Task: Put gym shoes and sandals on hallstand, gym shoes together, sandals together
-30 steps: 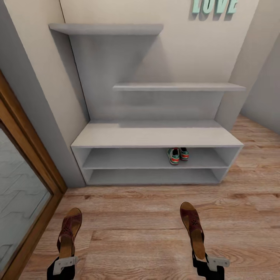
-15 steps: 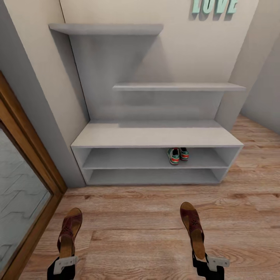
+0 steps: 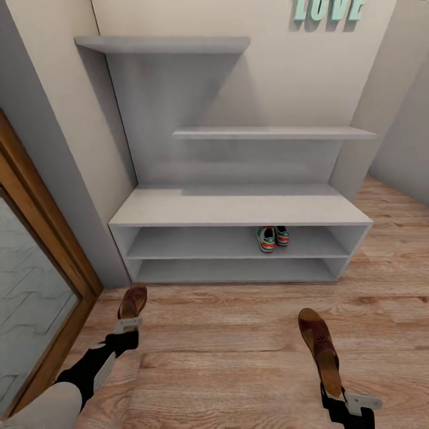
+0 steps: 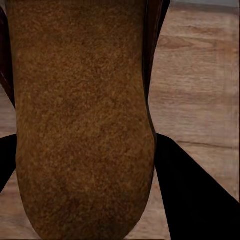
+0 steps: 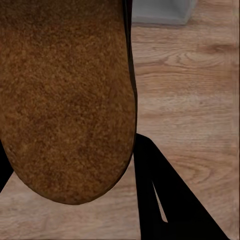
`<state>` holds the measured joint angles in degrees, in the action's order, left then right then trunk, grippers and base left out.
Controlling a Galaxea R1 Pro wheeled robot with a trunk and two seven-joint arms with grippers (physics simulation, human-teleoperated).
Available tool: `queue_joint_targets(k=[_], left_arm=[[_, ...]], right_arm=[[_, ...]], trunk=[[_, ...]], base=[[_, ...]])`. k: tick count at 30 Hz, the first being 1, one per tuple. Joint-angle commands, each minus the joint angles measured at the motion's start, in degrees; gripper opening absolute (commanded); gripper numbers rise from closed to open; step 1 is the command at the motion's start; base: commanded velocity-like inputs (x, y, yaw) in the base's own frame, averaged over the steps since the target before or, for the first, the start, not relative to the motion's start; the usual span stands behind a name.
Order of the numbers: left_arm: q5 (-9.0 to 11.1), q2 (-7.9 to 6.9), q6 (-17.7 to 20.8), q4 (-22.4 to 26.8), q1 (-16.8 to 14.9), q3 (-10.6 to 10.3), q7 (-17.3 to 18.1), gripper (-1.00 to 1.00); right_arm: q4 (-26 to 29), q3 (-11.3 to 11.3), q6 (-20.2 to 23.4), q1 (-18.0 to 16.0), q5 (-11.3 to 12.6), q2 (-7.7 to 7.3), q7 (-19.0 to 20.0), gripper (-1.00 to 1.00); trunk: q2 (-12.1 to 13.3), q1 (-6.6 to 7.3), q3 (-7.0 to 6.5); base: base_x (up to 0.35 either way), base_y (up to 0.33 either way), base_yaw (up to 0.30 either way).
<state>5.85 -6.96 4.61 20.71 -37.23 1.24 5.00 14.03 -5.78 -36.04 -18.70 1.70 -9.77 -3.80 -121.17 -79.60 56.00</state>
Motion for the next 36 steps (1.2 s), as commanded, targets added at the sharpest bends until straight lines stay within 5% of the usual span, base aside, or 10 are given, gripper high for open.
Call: queue_joint_targets(k=[1,6,11,18,27,36], left_arm=[[0.2,0.1,1.5,-0.2,-0.6,-0.2,0.3,-1.0],[-0.4,0.89,7.9,-0.2,-6.8,-2.1,0.1,-1.0],[-0.6,1.43,11.2,-0.2,-9.5,-2.4,0.2,-1.0],[-1.5,1.23,11.9,0.5,-9.7,-4.1,0.4,-1.0],[-1.6,1.33,13.7,7.9,-9.7,-4.4,0.9,-1.0],[-1.6,1.71,15.2,8.8,-10.2,-4.3,0.9,-1.0]], right_arm=[[0.0,0.6,-0.1,0.0,0.2,-0.21,0.1,-1.0],[-0.1,0.5,0.1,0.0,4.8,-1.52,0.0,-1.0],[-0.1,0.6,0.3,0.0,6.8,-1.75,0.0,-1.0],[-0.1,1.0,0.2,0.0,7.0,-0.95,0.1,-1.0],[-0.1,1.0,0.2,0.0,7.1,-0.87,0.1,-1.0],[-0.1,0.8,0.2,0.0,7.3,-0.89,0.1,-1.0]], trunk=[[0.0,0.0,0.06],[0.0,0.0,0.06],[0.0,0.0,0.06],[0.0,0.0,0.06],[0.0,0.0,0.1],[-3.6,-1.97,2.44]], base=[[0.0,0.0,0.0],[0.0,0.0,0.0],[0.0,0.0,0.0],[0.0,0.0,0.0],[0.0,0.0,0.0],[0.0,0.0,0.0]])
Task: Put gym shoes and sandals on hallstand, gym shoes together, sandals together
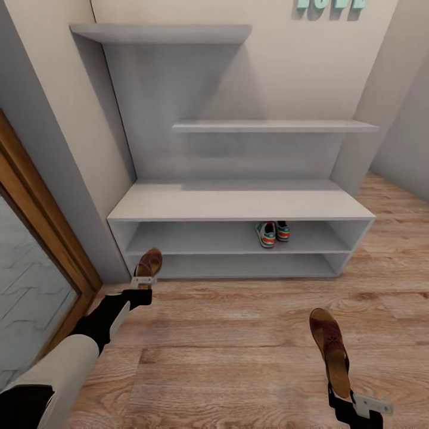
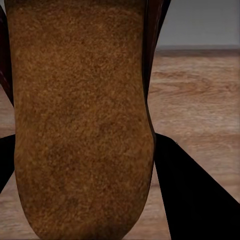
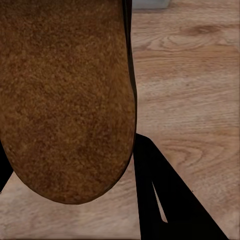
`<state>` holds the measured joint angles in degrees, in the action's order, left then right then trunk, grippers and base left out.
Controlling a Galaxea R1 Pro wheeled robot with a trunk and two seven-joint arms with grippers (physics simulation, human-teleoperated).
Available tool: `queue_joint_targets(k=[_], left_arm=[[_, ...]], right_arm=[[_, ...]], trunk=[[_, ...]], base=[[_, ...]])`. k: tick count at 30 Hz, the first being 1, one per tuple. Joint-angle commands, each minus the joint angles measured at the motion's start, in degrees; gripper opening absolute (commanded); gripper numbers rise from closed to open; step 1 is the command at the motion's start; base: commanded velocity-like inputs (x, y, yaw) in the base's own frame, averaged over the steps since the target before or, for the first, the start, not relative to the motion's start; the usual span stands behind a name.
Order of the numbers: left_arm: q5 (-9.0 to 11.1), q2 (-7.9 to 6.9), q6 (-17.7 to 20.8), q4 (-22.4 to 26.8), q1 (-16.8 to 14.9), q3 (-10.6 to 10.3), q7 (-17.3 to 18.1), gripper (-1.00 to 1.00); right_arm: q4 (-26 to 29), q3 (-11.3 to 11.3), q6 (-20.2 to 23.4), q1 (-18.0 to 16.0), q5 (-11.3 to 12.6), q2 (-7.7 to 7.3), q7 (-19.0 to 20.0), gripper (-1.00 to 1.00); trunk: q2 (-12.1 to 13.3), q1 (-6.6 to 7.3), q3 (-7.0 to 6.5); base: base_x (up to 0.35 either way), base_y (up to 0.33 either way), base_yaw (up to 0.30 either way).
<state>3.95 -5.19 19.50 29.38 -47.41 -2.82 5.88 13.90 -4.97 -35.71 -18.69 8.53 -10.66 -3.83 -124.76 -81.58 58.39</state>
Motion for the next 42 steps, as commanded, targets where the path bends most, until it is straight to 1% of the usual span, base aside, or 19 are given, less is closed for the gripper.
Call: queue_joint_targets(k=[1,11,16,21,26,28,32,34,35,37,40,42], left_arm=[[0.3,-0.06,0.3,0.1,0.0,-0.3,0.0,-1.0],[0.2,-0.07,0.4,0.1,0.0,-0.3,-0.1,-1.0],[0.2,-0.26,0.4,0.2,0.0,-0.4,-0.1,-1.0],[0.1,-0.33,0.3,0.2,-0.1,-0.9,-0.3,-1.0],[0.1,-0.48,0.3,1.2,0.1,-1.1,-0.5,-1.0],[0.0,-0.55,0.3,2.9,0.4,-1.1,-0.6,-1.0],[0.0,-0.74,0.3,3.9,0.5,-1.0,-0.7,-1.0],[0.0,-0.82,0.3,4.1,0.4,-1.0,-0.7,-1.0],[0.1,-1.15,0.0,3.8,0.7,-0.7,-1.1,-1.0],[0.1,-1.56,-0.7,3.6,1.2,-0.3,-1.3,-1.0],[0.1,-1.39,-1.5,3.6,1.2,-0.4,-1.4,-1.0],[0.1,-1.24,-1.8,3.6,1.2,-0.3,-2.1,-1.0]], right_arm=[[0.0,0.0,-0.1,0.0,0.5,-0.01,0.1,-1.0],[0.1,0.0,-0.1,0.0,0.5,-0.06,0.1,-1.0],[0.1,0.0,-0.1,0.0,0.5,-0.07,0.1,-1.0],[0.1,0.0,-0.1,0.0,0.5,-0.06,0.1,-1.0],[0.1,0.0,-0.1,0.0,0.5,-0.01,0.1,-1.0],[0.0,0.0,-0.2,0.0,0.4,-0.05,0.1,-1.0],[0.0,0.0,-0.3,0.0,0.4,-0.06,0.1,-1.0],[0.0,0.0,-0.3,0.0,0.4,-0.06,0.1,-1.0],[-0.2,0.1,-0.3,0.0,0.1,0.26,0.2,-1.0],[-0.2,0.0,-0.3,0.0,0.1,0.27,0.2,-1.0],[-0.2,0.0,-0.3,0.0,0.2,0.31,0.2,-1.0],[-0.1,0.0,-0.3,0.0,0.2,0.6,0.2,-1.0]], trunk=[[-0.4,-0.21,0.32],[-4.4,-2.41,3.02],[-6.5,-3.51,4.29],[-8.5,-4.61,5.42],[-8.5,-4.61,5.56],[-8.5,-4.61,5.57],[-8.5,-4.61,5.59],[-8.5,-4.61,5.59],[-8.5,-4.6,5.59],[-8.5,-4.6,5.59],[-8.5,-4.6,5.59],[-8.5,-4.6,5.59]], base=[[0.0,0.0,0.0],[0.0,0.0,-0.013],[0.0,0.0,-0.16],[0.0,0.0,-0.248],[0.0,0.0,-0.248],[0.0,0.0,-0.08],[0.0,0.0,-0.031],[0.0,0.0,-0.011],[0.0,0.0,0.0],[0.0,0.0,0.0],[0.0,0.0,0.0],[0.0,0.0,0.0]])
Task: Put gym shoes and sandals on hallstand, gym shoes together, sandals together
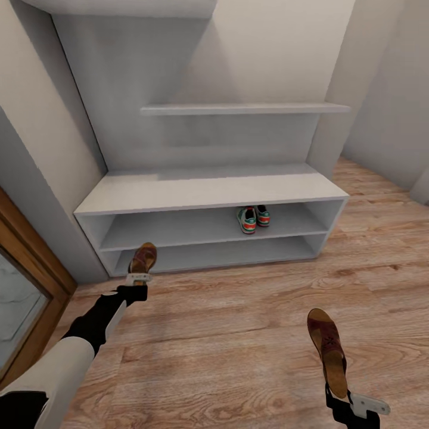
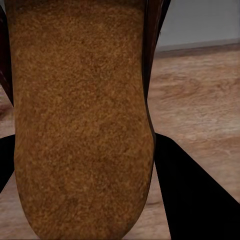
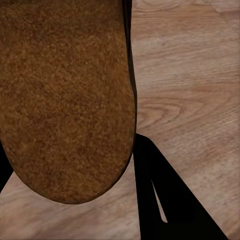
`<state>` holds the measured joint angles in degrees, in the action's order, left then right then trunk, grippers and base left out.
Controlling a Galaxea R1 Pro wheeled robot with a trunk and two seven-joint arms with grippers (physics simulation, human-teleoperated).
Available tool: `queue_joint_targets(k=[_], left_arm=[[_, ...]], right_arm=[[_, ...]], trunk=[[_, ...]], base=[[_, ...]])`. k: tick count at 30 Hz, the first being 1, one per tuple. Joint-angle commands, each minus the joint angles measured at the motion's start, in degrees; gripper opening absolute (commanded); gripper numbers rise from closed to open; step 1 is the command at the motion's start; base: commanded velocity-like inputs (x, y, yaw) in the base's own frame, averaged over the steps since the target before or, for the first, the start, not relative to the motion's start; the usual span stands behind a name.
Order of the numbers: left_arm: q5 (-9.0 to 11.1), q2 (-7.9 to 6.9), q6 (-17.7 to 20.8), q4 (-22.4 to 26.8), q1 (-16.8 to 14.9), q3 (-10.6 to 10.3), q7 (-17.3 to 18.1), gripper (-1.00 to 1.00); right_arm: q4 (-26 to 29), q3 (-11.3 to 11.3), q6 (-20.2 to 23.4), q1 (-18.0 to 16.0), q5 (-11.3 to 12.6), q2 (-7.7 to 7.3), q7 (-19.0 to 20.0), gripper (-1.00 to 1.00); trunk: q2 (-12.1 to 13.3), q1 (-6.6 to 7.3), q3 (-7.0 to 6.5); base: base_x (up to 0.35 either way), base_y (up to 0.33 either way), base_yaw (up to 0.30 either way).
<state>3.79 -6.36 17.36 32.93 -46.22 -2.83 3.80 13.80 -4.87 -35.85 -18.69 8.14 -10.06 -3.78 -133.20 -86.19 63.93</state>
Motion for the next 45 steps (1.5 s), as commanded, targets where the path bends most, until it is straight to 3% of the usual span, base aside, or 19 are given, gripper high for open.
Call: queue_joint_targets(k=[1,14,29,38,45], left_arm=[[0.3,0.05,0.2,0.1,0.0,-0.3,-0.4,-1.0],[1.0,0.15,-2.5,0.6,0.0,-0.3,-5.0,-1.0],[0.6,0.13,-2.6,0.8,-0.1,-0.4,-10.8,-1.0],[0.4,0.37,-2.2,0.8,-0.7,-0.5,-10.6,-1.0],[0.4,0.77,0.2,0.9,-1.0,-0.7,-10.6,-1.0]], right_arm=[[0.0,0.0,-0.1,0.0,0.6,0.05,0.2,-1.0],[0.1,0.0,-0.1,0.0,0.6,0.16,0.1,-1.0],[0.0,0.0,0.0,0.0,0.6,0.28,0.1,-1.0],[0.0,0.0,-0.1,0.0,0.6,0.31,0.1,-1.0],[0.0,0.0,-0.1,0.0,0.6,0.31,0.1,-1.0]], trunk=[[0.0,0.01,0.04],[0.0,0.01,0.04],[-6.0,-3.28,3.47],[-9.6,-5.26,5.73],[-9.6,-5.26,5.8]], base=[[0.0,0.0,0.0],[0.0,0.0,0.0],[0.0,0.0,0.0],[0.0,0.0,0.0],[0.0,0.0,0.0]])
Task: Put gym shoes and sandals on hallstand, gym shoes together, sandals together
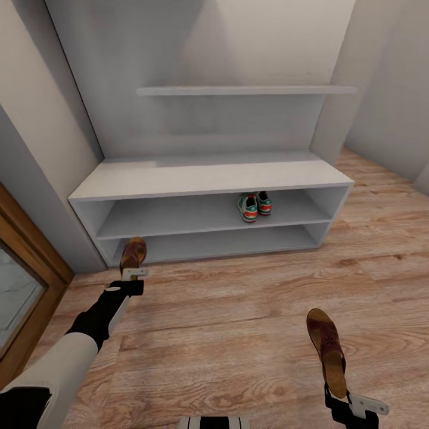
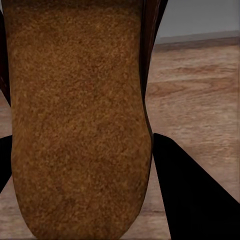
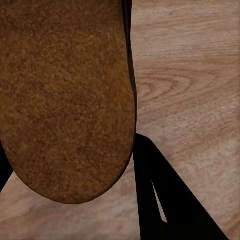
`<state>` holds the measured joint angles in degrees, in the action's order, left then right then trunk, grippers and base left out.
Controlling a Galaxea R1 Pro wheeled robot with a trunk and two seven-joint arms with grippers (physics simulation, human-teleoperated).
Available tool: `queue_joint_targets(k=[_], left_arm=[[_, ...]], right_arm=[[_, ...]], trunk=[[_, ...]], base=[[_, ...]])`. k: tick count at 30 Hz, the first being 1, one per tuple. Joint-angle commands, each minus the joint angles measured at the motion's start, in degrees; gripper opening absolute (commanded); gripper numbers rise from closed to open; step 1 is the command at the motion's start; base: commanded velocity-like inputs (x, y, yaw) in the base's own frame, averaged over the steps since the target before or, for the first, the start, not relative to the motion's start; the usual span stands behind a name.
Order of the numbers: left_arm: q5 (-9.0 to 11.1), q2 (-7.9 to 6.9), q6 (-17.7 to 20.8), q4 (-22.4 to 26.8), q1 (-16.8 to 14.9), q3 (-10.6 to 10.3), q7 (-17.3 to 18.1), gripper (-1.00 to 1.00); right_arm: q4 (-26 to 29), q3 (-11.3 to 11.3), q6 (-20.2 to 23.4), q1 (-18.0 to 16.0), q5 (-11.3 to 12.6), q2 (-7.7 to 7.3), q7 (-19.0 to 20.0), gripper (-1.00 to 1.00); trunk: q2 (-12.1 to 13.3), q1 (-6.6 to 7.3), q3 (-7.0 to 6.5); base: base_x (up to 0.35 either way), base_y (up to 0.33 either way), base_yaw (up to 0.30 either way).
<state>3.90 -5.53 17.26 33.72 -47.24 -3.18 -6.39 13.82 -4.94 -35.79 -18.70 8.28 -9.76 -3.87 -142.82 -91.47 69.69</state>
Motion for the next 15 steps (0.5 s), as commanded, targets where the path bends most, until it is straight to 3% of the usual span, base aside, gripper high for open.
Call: queue_joint_targets(k=[1,9,15], left_arm=[[0.3,-0.05,0.6,0.1,0.0,-0.4,-0.4,-1.0],[0.3,-0.39,1.6,0.2,-0.1,-0.4,-0.3,-1.0],[0.2,-0.49,1.7,0.2,0.0,-0.3,-0.5,-1.0]], right_arm=[[0.0,0.0,-0.2,0.0,0.5,0.0,0.2,-1.0],[0.0,0.0,-0.2,0.0,0.5,0.0,0.2,-1.0],[0.0,0.0,-0.2,0.0,0.5,0.0,0.2,-1.0]], trunk=[[0.0,0.01,0.05],[0.0,0.01,0.05],[0.0,0.01,0.05]], base=[[0.0,0.0,0.0],[0.005,0.0,0.0],[0.184,0.0,0.0]])
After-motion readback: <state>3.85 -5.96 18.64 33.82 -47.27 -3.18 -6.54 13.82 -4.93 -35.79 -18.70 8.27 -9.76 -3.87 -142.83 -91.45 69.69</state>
